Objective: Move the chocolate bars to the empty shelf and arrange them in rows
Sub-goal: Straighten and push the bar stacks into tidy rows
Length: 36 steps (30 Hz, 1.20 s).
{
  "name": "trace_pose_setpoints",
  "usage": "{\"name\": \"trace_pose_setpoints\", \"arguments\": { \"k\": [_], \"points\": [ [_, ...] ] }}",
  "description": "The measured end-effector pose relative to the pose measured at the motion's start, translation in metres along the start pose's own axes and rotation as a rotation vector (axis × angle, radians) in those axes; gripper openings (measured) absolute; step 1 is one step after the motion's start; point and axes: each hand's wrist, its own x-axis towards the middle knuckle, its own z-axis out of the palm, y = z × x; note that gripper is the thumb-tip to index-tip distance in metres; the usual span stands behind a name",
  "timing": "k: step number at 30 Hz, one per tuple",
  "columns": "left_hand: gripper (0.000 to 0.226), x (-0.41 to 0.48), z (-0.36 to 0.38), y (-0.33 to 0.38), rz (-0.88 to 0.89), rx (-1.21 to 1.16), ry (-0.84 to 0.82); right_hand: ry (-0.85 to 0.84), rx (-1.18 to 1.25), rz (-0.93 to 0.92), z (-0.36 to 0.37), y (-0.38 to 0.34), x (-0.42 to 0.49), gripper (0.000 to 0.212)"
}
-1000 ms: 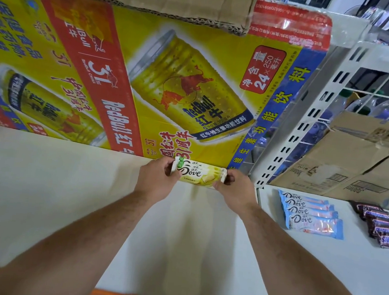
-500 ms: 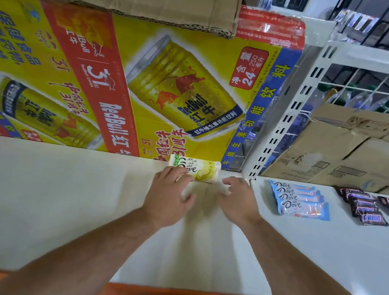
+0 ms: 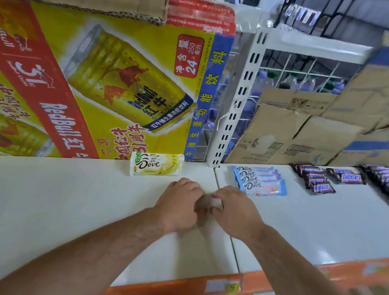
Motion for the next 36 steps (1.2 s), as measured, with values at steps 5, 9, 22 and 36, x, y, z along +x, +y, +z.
{"name": "trace_pose_setpoints", "arguments": {
  "k": [5,9,22,36],
  "points": [
    [0.039,0.036,0.005,0.032,-0.021,-0.047,0.012,0.082,0.076,-0.007,-0.017,0.042,-0.002,0.03],
    [0.048,0.066,0.015,0.067,-0.163,-0.126,0.019,0.067,0.091,-0.055,-0.035,0.09,0.002,0.015],
    [0.076,0.109,0.05,0.123,-0.559,-0.348,0.293,-0.288,0.056,-0.077,-0.068,0.194,0.057,0.092],
    [0.083,0.11,0.052,0.128,-0.487,-0.265,0.288,-0.067,0.188,-0.338,-0.048,0.211,0.063,0.048]
  ]
}}
